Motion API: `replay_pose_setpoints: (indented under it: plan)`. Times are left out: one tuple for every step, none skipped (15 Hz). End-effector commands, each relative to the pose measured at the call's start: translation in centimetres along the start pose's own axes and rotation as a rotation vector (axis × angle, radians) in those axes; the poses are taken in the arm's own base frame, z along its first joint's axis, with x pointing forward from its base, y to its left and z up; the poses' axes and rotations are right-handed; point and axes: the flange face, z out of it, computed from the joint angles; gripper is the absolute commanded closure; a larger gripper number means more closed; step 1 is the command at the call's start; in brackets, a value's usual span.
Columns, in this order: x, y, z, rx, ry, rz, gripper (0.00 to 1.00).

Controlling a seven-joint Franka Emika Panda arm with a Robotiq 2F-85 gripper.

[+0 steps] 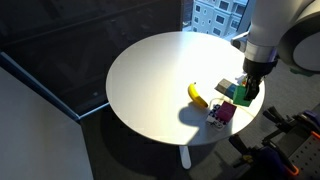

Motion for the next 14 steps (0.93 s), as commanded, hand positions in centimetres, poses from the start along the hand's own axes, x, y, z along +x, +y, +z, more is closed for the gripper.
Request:
replay_pose_setpoints:
  plan:
    - [-0.5, -1.1, -0.8, -0.026, 0.018, -0.015, 0.7]
    - [-0.5, -1.3, -0.8, -0.026, 0.02, -0.011, 0.7]
    - [-0.5, -1.4, -0.8, -0.026, 0.021, -0.006, 0.7]
    - [-0.4, -1.6, -0.8, -0.027, 0.028, 0.006, 0.7]
    - [-0.3, -1.7, -0.8, -0.026, 0.033, 0.018, 0.7]
    - [-0.1, -1.7, -0.8, -0.023, 0.035, 0.029, 0.7]
    - [0.0, -1.8, -0.7, -0.02, 0.038, 0.042, 0.7]
    - [0.1, -2.0, -0.7, -0.019, 0.044, 0.057, 0.7]
    - [0.2, -2.0, -0.7, -0.019, 0.051, 0.074, 0.7]
    - [0.3, -2.1, -0.7, -0.02, 0.058, 0.085, 0.7]
    - [0.3, -2.2, -0.7, -0.02, 0.065, 0.096, 0.7]
    - [0.4, -2.3, -0.7, -0.021, 0.071, 0.107, 0.7]
    - [0.4, -2.3, -0.7, -0.022, 0.077, 0.116, 0.7]
    - [0.5, -2.4, -0.7, -0.022, 0.083, 0.123, 0.7]
